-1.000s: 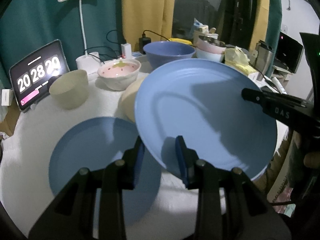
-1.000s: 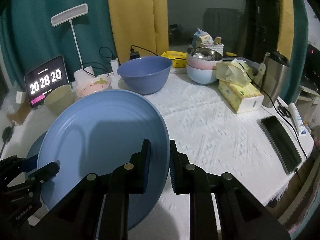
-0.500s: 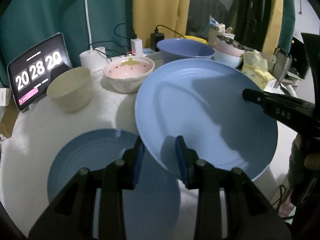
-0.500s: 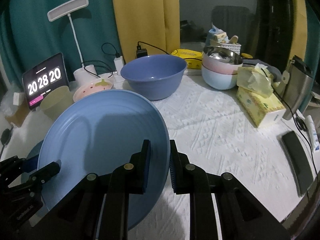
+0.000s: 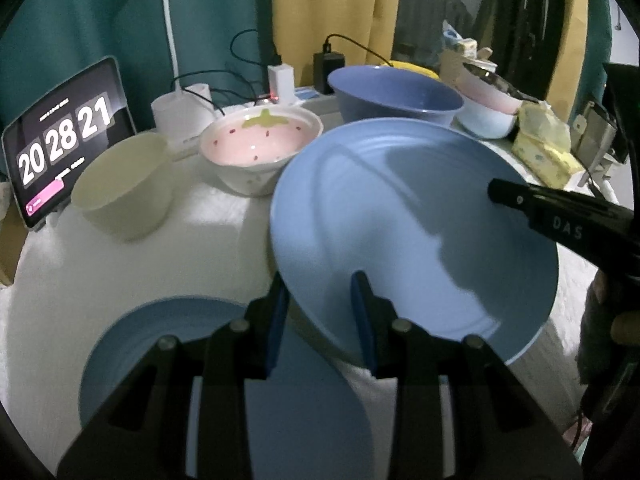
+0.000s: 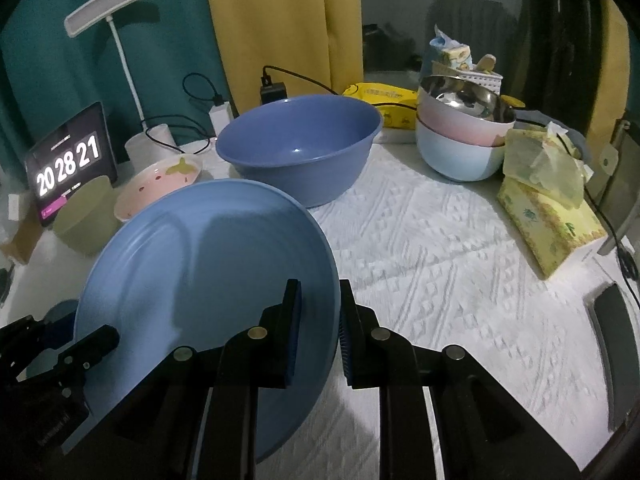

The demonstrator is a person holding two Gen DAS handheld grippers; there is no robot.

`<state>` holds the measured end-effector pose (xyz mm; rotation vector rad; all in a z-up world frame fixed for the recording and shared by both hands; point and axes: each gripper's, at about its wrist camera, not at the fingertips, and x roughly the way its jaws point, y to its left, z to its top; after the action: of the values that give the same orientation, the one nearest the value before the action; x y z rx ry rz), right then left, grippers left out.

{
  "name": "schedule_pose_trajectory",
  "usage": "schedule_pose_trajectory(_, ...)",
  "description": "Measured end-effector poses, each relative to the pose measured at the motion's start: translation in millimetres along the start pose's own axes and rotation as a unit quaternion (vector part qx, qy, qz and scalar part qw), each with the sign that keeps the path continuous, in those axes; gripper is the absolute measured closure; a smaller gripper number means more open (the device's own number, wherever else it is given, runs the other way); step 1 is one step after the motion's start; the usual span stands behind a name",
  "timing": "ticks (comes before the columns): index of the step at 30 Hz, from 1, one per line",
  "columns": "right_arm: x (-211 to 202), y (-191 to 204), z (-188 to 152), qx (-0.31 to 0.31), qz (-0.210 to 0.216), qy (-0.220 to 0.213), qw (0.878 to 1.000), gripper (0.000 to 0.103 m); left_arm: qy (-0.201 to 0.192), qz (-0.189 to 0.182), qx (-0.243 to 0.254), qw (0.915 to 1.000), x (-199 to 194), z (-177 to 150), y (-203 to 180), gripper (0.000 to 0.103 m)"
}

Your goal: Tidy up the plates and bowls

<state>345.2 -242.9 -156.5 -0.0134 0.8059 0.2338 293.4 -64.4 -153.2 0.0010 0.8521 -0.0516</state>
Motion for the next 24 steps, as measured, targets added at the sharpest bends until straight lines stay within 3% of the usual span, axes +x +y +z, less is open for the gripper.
schedule_pose_trajectory(17,33.9,-5.6,0.9,0.011,0.005,0.025,1.0,0.084,0.021,0.059,-0.029,0.9976,29.8,9.3,6.8,0.069)
schedule_pose_trajectory(24,46.4,-6.9,-5.0,0.015,0.016,0.052,0.998,0.078,0.04,0.054,-0.028,0.9973,38.0,7.9,6.4,0.068)
